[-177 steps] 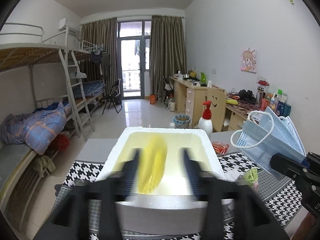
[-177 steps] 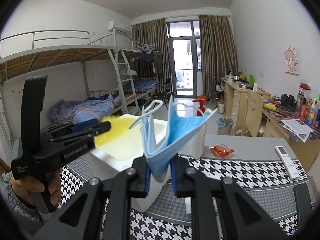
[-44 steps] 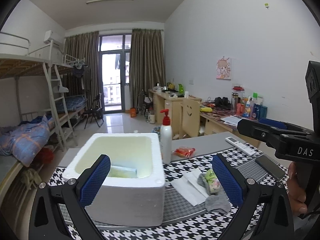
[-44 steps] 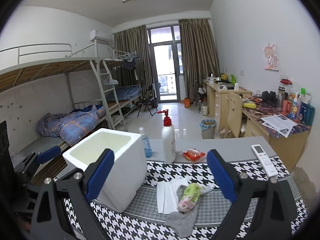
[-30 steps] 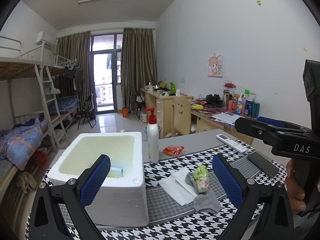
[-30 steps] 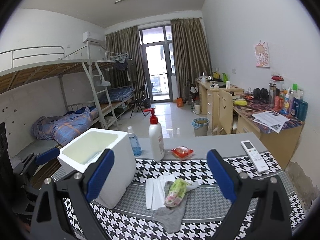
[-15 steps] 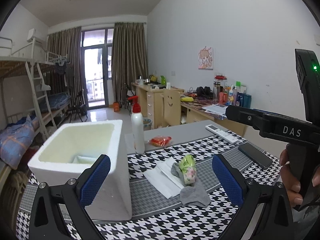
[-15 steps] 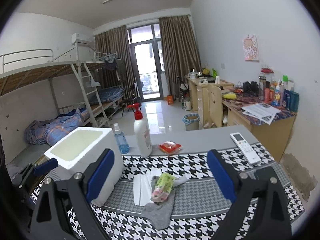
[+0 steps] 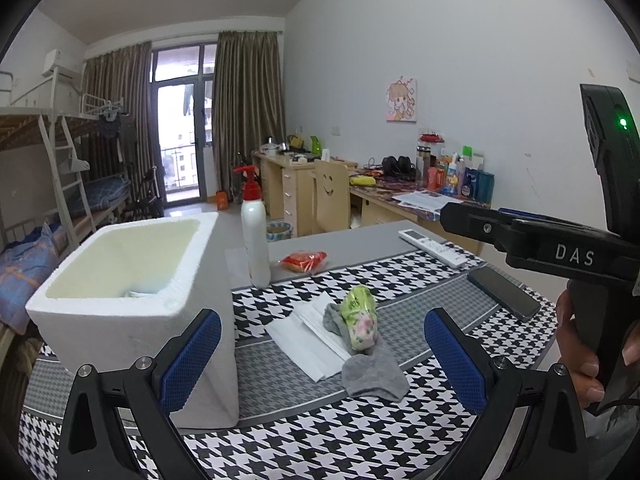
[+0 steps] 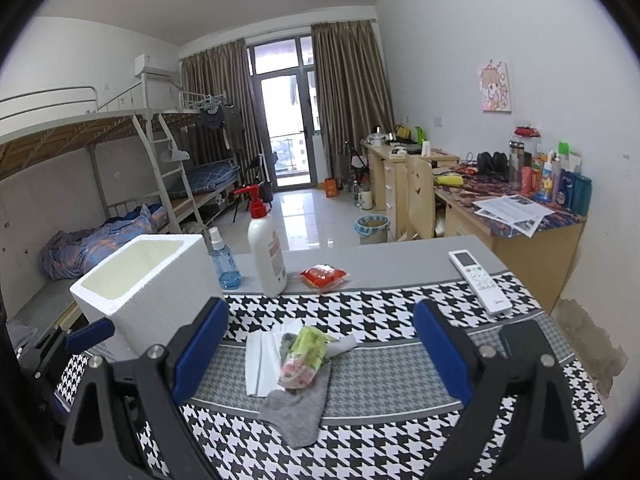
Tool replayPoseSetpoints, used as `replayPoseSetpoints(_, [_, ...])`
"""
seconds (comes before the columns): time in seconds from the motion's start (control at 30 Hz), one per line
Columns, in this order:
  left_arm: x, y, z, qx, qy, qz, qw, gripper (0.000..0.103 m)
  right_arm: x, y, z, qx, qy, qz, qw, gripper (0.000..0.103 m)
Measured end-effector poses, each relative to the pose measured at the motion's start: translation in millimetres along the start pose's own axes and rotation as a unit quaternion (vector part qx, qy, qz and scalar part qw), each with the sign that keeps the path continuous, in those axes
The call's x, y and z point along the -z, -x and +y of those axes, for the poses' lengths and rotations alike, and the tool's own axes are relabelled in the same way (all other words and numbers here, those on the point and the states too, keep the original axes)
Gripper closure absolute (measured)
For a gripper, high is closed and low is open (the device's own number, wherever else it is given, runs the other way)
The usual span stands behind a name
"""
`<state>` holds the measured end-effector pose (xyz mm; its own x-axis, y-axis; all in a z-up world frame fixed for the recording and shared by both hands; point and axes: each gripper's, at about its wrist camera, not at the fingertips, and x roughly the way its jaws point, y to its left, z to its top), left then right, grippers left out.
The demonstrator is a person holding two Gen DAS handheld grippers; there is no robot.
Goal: Organize soft objects
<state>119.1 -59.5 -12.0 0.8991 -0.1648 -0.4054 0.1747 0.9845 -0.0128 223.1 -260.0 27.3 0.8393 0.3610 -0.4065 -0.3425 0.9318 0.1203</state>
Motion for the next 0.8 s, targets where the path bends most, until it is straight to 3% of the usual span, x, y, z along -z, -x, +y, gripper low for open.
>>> replayPoseSetpoints(0.8, [30, -30, -12, 0.017, -0.004, 0.049, 0.9987, 0.001, 25, -44, 1, -0.025, 0.021, 0.070, 0.997, 0.007])
